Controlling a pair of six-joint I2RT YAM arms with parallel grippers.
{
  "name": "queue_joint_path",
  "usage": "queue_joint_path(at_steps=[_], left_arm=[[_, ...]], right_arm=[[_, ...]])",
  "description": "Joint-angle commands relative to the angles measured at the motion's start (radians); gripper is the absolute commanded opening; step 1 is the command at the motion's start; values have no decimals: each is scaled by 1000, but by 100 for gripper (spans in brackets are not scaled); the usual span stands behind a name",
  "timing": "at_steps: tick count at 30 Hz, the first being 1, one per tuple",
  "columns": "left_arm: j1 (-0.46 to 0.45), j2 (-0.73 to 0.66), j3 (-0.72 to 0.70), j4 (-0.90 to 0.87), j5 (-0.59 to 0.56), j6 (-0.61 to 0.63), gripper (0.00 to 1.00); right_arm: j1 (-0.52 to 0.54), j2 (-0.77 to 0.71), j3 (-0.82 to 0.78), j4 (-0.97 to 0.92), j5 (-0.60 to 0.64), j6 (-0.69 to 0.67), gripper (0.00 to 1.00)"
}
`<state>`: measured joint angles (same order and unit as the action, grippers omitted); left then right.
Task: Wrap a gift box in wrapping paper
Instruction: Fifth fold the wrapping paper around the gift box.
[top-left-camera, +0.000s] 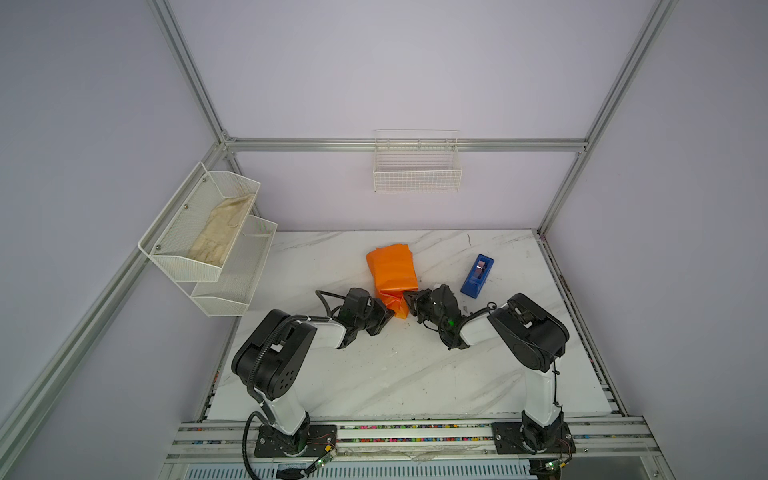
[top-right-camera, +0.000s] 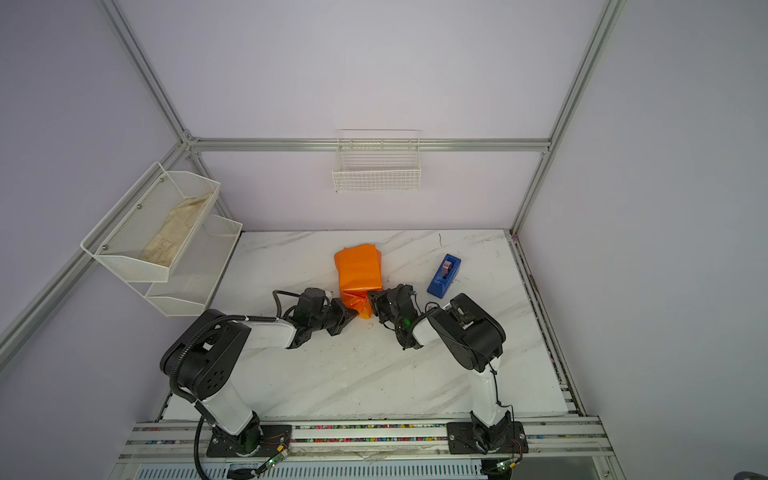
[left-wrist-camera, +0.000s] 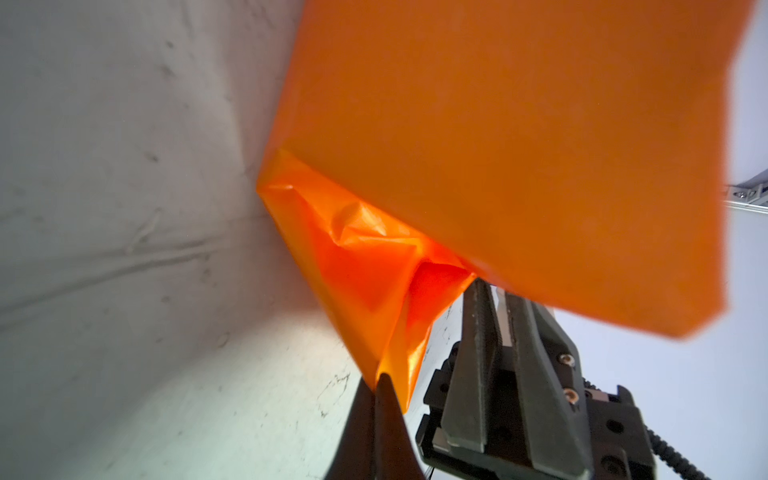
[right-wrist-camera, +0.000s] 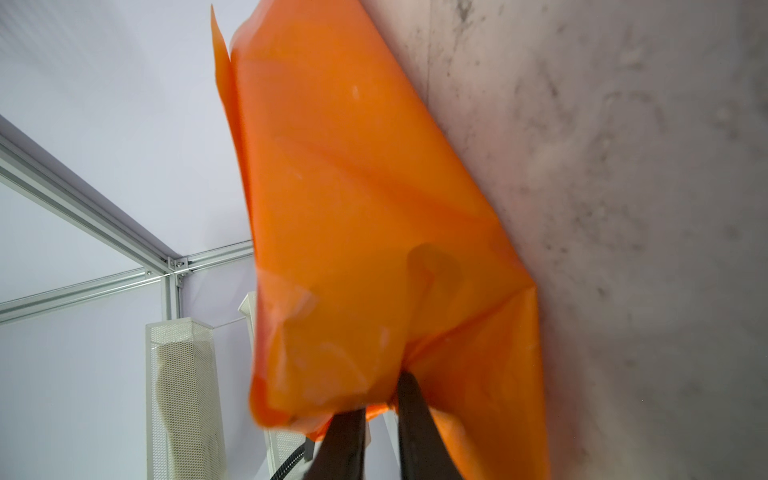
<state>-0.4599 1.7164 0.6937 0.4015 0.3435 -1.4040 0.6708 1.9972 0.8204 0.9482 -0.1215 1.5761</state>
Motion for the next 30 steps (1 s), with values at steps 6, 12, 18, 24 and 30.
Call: queue_joint_path(at_steps=[6,12,18,24,30], left_arm=[[20,-51,66,76,23,-69,0],[31,-60,49,92,19,-95,0],[38,-60,36,91,17,-102,0],[41,-58,22,97,18,-107,0],[43,-54,14,105,19,-116,0]], right_arm=[[19,-18,-3,-36,-10,41,27],[19,-57,6,-99,-36,-52,37],[18,-107,39,-216,-90,-199,43],[18,-192,56,-380,-96,-382,44],[4,-284,85,-541,-87,-631,44]])
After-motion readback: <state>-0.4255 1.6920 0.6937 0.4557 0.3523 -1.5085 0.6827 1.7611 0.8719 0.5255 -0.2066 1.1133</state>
